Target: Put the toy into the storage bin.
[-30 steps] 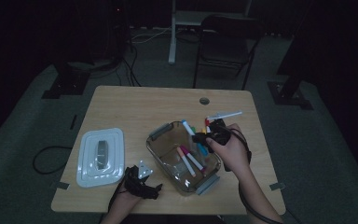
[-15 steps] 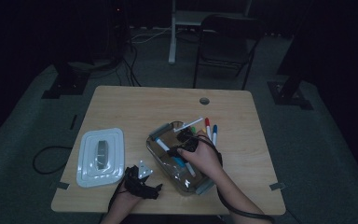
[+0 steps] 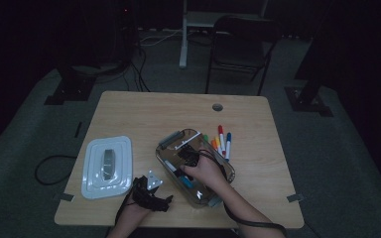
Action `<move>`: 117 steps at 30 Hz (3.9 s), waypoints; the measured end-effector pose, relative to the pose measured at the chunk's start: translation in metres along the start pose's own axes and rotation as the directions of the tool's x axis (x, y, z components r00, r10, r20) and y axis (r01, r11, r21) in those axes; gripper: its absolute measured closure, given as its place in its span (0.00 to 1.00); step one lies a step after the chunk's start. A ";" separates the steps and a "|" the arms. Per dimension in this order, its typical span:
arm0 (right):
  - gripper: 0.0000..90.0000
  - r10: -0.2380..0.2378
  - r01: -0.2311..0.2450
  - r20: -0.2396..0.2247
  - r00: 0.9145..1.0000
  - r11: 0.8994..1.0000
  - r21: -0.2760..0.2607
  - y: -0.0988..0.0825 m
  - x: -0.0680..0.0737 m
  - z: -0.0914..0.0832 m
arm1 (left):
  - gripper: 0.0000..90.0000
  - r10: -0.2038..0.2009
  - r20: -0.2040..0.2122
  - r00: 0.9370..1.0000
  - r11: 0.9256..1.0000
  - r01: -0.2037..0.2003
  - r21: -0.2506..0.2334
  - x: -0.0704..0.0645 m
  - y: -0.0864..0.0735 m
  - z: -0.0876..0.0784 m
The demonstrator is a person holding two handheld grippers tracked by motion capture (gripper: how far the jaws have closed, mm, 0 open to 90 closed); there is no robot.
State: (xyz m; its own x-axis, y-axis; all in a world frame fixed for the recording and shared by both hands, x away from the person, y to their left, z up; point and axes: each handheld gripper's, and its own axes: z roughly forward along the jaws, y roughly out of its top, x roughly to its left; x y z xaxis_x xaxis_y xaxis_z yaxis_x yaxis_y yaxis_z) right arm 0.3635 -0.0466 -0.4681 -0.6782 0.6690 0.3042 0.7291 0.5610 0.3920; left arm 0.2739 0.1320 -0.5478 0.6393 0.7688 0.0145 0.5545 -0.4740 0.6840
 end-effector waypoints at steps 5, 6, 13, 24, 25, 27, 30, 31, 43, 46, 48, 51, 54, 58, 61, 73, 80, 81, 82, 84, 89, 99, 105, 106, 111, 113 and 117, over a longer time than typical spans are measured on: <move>0.78 0.009 -0.009 -0.010 1.000 0.999 0.046 -0.001 -0.002 0.006 | 0.01 0.001 0.000 1.000 1.000 -0.001 0.002 0.000 0.000 0.000; 0.78 0.003 -0.002 -0.012 1.000 0.999 0.050 -0.001 -0.002 0.006 | 0.01 0.000 0.000 1.000 1.000 0.000 0.001 0.000 0.000 0.000; 0.69 -0.040 0.039 -0.011 0.999 0.993 -0.115 -0.004 -0.005 -0.031 | 0.01 0.003 0.002 1.000 1.000 -0.003 0.002 0.000 0.000 0.000; 0.65 0.099 -0.073 0.059 0.993 0.937 -0.343 -0.036 -0.062 -0.114 | 0.01 0.003 0.002 1.000 1.000 -0.003 0.001 0.000 0.000 0.000; 0.64 0.121 -0.091 0.063 0.991 0.931 -0.354 -0.040 -0.070 -0.118 | 0.01 0.003 0.002 1.000 1.000 -0.003 0.001 0.000 0.000 0.000; 0.63 0.170 -0.128 0.081 0.982 0.920 -0.371 -0.049 -0.086 -0.124 | 0.01 0.003 0.002 1.000 1.000 -0.003 0.000 0.000 0.000 0.000; 0.63 0.232 -0.177 0.105 0.967 0.909 -0.378 -0.059 -0.107 -0.125 | 0.01 0.003 0.002 1.000 1.000 -0.003 0.001 0.000 0.000 0.000; 0.63 0.257 -0.198 0.110 0.960 0.904 -0.379 -0.062 -0.115 -0.124 | 0.01 0.004 0.002 1.000 1.000 -0.004 0.002 0.000 0.000 0.000; 0.64 0.456 -0.372 0.140 0.879 0.838 -0.400 -0.069 -0.181 -0.066 | 0.01 0.004 0.003 1.000 1.000 -0.004 0.003 0.000 0.000 0.000; 0.65 0.487 -0.400 0.146 0.861 0.826 -0.398 -0.063 -0.191 -0.055 | 0.01 0.004 0.003 1.000 1.000 -0.004 0.002 0.000 0.000 0.000; 0.66 0.497 -0.404 0.168 0.851 0.825 -0.395 -0.059 -0.195 -0.049 | 0.01 0.004 0.003 1.000 1.000 -0.004 0.003 0.000 0.000 0.000; 0.66 0.501 -0.413 0.172 0.848 0.829 -0.376 -0.056 -0.198 -0.041 | 0.01 0.005 0.003 1.000 1.000 -0.005 0.003 0.000 0.000 0.000; 0.68 0.507 -0.418 0.191 0.840 0.831 -0.367 -0.056 -0.202 -0.036 | 0.01 0.004 0.003 1.000 1.000 -0.004 0.003 0.000 0.000 0.000; 0.79 0.532 -0.436 0.220 0.818 0.822 -0.368 -0.061 -0.206 -0.038 | 0.01 0.005 0.003 1.000 1.000 -0.005 0.003 0.000 0.000 0.000; 0.84 0.549 -0.450 0.234 0.803 0.814 -0.367 -0.066 -0.210 -0.042 | 0.01 0.005 0.003 1.000 1.000 -0.005 0.003 0.000 0.000 0.000; 0.85 0.549 -0.448 0.170 0.819 0.795 -0.409 -0.084 -0.200 -0.082 | 0.01 0.004 0.003 1.000 1.000 -0.004 0.003 0.000 0.000 0.000; 0.85 0.475 -0.372 0.132 0.870 0.809 -0.455 -0.084 -0.171 -0.118 | 0.01 0.004 0.003 1.000 1.000 -0.004 0.003 0.000 0.000 0.000; 0.85 0.463 -0.360 0.125 0.877 0.808 -0.466 -0.082 -0.165 -0.125 | 0.01 0.004 0.003 1.000 1.000 -0.004 0.003 0.000 0.000 0.000; 0.85 0.455 -0.351 0.122 0.882 0.808 -0.473 -0.081 -0.161 -0.128 | 0.01 0.004 0.003 1.000 1.000 -0.004 0.003 0.000 0.000 0.000; 0.85 0.429 -0.330 0.109 0.897 0.812 -0.482 -0.079 -0.151 -0.136 | 0.01 0.004 0.003 1.000 1.000 -0.004 0.003 0.000 0.000 0.000; 0.85 0.357 -0.272 0.093 0.930 0.833 -0.482 -0.071 -0.123 -0.149 | 0.01 0.003 0.002 1.000 1.000 -0.003 0.001 0.000 0.000 0.000; 0.85 0.189 -0.158 0.026 0.982 0.882 -0.445 -0.056 -0.066 -0.151 | 0.01 0.003 0.003 1.000 1.000 -0.003 0.002 0.000 0.000 0.000; 0.85 0.105 -0.087 0.020 0.994 0.904 -0.418 -0.047 -0.043 -0.143 | 0.01 0.003 0.003 1.000 1.000 -0.003 0.002 0.000 0.000 0.000; 0.85 0.096 -0.084 0.010 0.995 0.910 -0.407 -0.045 -0.040 -0.140 | 0.01 0.003 0.003 1.000 1.000 -0.003 0.003 0.000 0.000 0.000; 0.85 0.056 -0.061 -0.024 0.998 0.933 -0.355 -0.034 -0.028 -0.122 | 0.01 0.003 0.003 1.000 1.000 -0.003 0.002 0.000 0.000 0.000; 0.85 0.050 -0.058 -0.033 0.998 0.942 -0.331 -0.030 -0.025 -0.111 | 0.01 0.003 0.003 1.000 1.000 -0.003 0.002 0.000 0.000 0.000; 0.84 0.040 -0.048 -0.037 0.999 0.962 -0.269 -0.022 -0.021 -0.092 | 0.01 0.003 0.003 1.000 1.000 -0.003 0.002 0.000 0.000 0.000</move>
State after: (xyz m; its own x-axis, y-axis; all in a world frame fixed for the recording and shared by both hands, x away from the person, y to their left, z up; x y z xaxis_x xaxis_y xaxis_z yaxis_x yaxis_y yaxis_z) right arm 0.3538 -0.1177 -0.4035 -0.6515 0.6722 0.3516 0.7096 0.3760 0.5960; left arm 0.2738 0.1323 -0.5476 0.6427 0.7660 0.0145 0.5537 -0.4775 0.6822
